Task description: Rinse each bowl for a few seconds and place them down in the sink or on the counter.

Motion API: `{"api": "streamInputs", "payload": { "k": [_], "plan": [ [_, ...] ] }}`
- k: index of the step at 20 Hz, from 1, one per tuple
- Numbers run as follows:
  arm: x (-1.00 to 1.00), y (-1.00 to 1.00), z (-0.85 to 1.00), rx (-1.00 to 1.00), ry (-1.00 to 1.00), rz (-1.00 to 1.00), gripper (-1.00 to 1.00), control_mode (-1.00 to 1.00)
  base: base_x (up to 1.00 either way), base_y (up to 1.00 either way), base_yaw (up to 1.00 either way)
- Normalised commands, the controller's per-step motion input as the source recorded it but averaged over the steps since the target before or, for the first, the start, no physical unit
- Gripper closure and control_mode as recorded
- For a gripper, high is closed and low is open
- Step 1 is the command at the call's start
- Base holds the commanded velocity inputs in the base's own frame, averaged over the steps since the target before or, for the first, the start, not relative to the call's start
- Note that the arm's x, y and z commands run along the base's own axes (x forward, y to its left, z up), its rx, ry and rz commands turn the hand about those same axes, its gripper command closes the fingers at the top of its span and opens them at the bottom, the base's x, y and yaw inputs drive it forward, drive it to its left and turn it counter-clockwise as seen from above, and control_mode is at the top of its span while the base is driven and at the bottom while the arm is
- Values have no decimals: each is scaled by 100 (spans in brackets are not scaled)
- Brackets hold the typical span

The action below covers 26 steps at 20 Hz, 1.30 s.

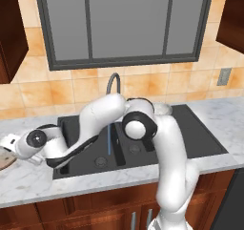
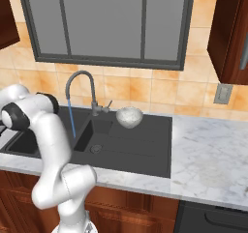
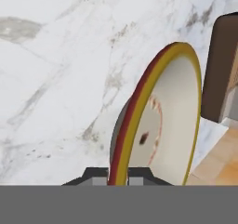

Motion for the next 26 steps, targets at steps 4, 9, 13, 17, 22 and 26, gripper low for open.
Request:
{"api": "streamInputs", "payload": {
  "k": [4, 9, 13, 17, 22, 26],
  "plan": [
    [-15, -43, 31, 1, -17, -18, 100, -100, 0, 0, 0],
    [-10, -40, 52, 5, -1, -28, 100, -100, 0, 0, 0],
    [-17, -39, 51, 10, 0, -31, 100, -100, 0, 0, 0],
    [-7, -53, 55, 14, 6, -31, 100, -100, 0, 0, 0],
    [-9, -48, 50, 11, 4, -32, 100, -100, 0, 0, 0],
    [-13, -48, 38, 9, 3, -31, 100, -100, 0, 0, 0]
  ]
}}
